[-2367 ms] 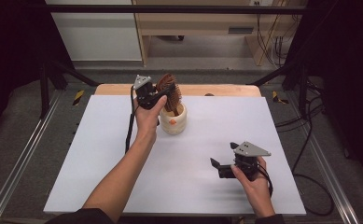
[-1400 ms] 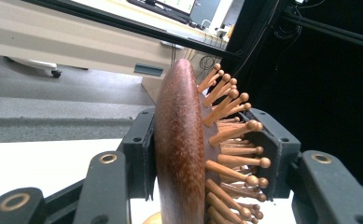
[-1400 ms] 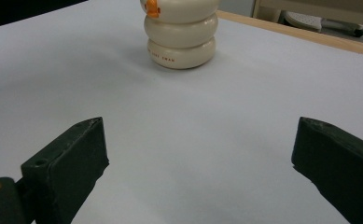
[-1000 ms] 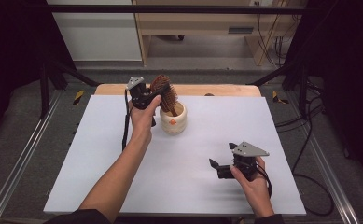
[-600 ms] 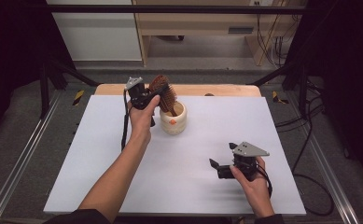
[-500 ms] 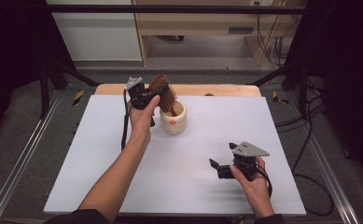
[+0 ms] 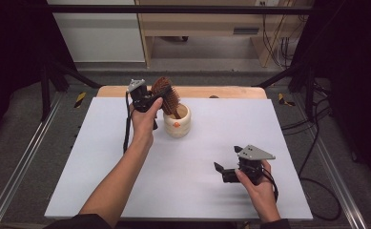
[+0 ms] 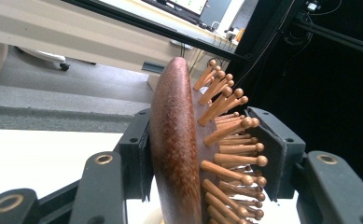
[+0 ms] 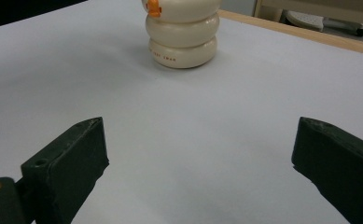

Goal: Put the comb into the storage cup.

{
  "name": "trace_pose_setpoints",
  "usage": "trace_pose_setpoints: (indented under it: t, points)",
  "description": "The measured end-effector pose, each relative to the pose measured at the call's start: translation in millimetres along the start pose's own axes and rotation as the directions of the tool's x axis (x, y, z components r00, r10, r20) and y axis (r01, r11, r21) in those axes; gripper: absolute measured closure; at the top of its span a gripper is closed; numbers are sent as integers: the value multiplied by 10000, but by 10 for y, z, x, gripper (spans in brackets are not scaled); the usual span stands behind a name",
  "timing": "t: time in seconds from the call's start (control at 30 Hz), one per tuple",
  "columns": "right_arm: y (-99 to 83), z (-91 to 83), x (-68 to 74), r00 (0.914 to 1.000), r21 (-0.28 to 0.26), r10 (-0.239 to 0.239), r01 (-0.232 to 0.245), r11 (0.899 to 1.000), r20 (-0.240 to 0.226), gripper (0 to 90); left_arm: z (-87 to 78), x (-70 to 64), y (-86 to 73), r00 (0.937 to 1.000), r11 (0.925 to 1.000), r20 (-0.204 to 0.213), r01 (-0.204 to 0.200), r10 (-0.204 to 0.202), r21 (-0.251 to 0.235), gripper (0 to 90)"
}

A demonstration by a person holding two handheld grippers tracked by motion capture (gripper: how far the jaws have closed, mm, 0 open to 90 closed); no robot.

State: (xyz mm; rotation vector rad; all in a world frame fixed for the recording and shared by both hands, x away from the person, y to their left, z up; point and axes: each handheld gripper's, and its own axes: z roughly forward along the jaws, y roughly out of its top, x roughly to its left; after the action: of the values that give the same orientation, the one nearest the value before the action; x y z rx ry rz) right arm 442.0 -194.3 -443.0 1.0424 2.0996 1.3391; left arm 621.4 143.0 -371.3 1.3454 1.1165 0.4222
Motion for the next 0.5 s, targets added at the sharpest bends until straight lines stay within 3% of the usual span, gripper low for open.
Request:
trace_pose_setpoints:
  t: [0.5]
  points:
    - [-1, 6, 2, 10000, 25, -8, 8, 10000, -33, 39, -5, 25, -5, 10000, 10000, -47, -3, 3, 12, 443]
